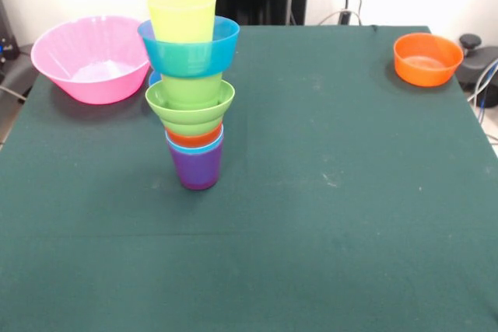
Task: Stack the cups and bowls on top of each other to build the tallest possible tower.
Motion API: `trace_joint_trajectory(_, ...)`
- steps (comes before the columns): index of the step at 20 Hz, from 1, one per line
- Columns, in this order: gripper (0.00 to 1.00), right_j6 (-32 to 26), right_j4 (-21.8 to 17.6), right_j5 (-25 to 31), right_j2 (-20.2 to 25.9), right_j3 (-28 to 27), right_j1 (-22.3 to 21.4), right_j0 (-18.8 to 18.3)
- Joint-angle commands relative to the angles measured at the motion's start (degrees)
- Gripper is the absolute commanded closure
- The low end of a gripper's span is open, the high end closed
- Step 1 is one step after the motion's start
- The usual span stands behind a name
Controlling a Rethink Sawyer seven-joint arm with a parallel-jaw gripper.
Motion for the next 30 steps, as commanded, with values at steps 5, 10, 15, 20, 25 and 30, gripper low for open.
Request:
trace_joint_trajectory(5, 0.0, 6.4, 1.75, -2.98, -4.29, 4.3, -0.56, 5.54)
trace_joint_trajectory(10, 0.0, 8.51, 2.05, -9.04, -5.75, 8.36, -1.83, 7.23)
trace_joint_trajectory(15, 0.0, 9.85, 0.45, -17.01, -7.85, 11.25, -0.96, 9.17)
trace_joint_trajectory(20, 0.0, 11.03, -0.34, -20.25, -10.63, 11.34, -0.73, 12.22)
trace_joint_trajectory(25, 0.0, 12.04, 0.55, -23.81, -13.42, 13.32, -1.39, 14.88)
trace_joint_trajectory(30, 0.0, 12.67, 1.35, -27.36, -15.86, 15.76, -1.93, 17.04)
